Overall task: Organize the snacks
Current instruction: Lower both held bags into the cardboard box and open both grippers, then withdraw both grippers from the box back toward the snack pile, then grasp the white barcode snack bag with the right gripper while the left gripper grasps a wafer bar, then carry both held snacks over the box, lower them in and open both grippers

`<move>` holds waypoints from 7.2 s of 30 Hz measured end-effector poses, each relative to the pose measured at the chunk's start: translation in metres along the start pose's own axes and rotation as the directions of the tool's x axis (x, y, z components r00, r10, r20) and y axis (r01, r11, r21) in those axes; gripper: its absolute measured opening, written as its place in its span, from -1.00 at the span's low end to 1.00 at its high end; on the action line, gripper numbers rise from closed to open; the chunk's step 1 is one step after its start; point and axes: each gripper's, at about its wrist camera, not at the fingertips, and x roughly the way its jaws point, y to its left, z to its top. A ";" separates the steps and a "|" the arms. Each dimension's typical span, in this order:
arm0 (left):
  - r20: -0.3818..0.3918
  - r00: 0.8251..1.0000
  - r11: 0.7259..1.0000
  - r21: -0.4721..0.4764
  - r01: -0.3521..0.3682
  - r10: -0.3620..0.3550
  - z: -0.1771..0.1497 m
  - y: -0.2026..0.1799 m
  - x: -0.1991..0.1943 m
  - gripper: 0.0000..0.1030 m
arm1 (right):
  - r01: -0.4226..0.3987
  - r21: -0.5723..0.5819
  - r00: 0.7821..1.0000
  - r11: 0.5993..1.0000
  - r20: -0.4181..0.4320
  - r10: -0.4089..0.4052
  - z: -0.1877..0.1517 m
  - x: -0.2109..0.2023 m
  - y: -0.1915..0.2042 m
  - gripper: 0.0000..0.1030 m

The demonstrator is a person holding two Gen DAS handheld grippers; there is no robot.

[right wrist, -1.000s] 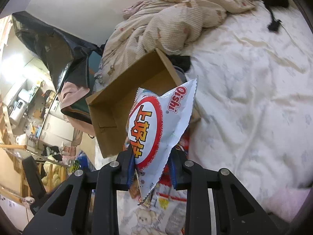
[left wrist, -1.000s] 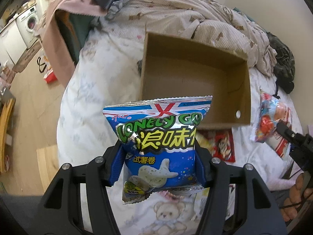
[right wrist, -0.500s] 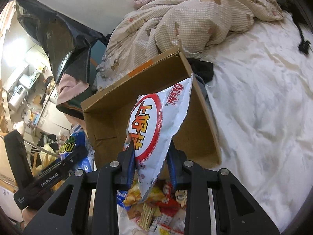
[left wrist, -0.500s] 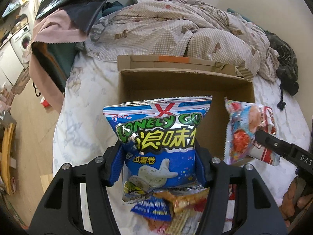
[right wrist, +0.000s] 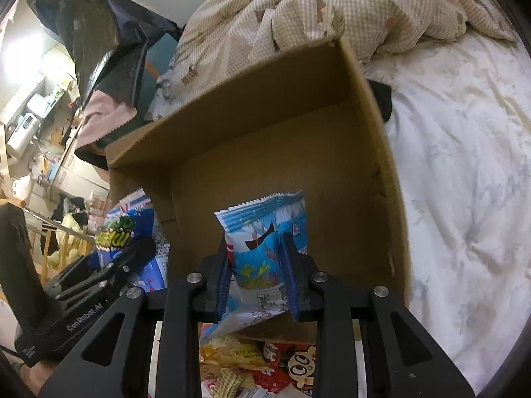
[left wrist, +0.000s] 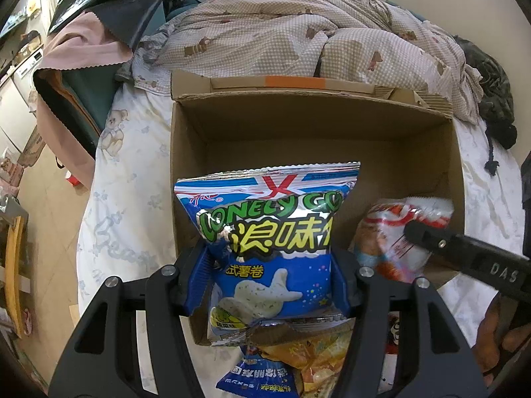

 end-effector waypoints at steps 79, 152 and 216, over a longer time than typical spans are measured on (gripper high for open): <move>0.106 0.994 0.995 -0.090 0.048 -0.038 -0.094 0.060 -0.118 0.97 | 0.086 -0.020 0.985 0.996 0.152 -0.082 -0.088 -0.114 0.009 0.71; -0.350 0.933 0.984 0.117 0.132 -0.083 -0.172 -0.046 0.009 -0.46 | 0.033 0.047 0.998 0.998 -0.058 -0.030 -0.125 -0.097 -0.009 0.09; 0.132 0.991 0.999 0.046 -0.014 0.008 -0.017 0.023 -0.091 -0.57 | 0.020 -0.062 0.991 0.998 0.137 -0.012 -0.063 -0.110 0.015 0.09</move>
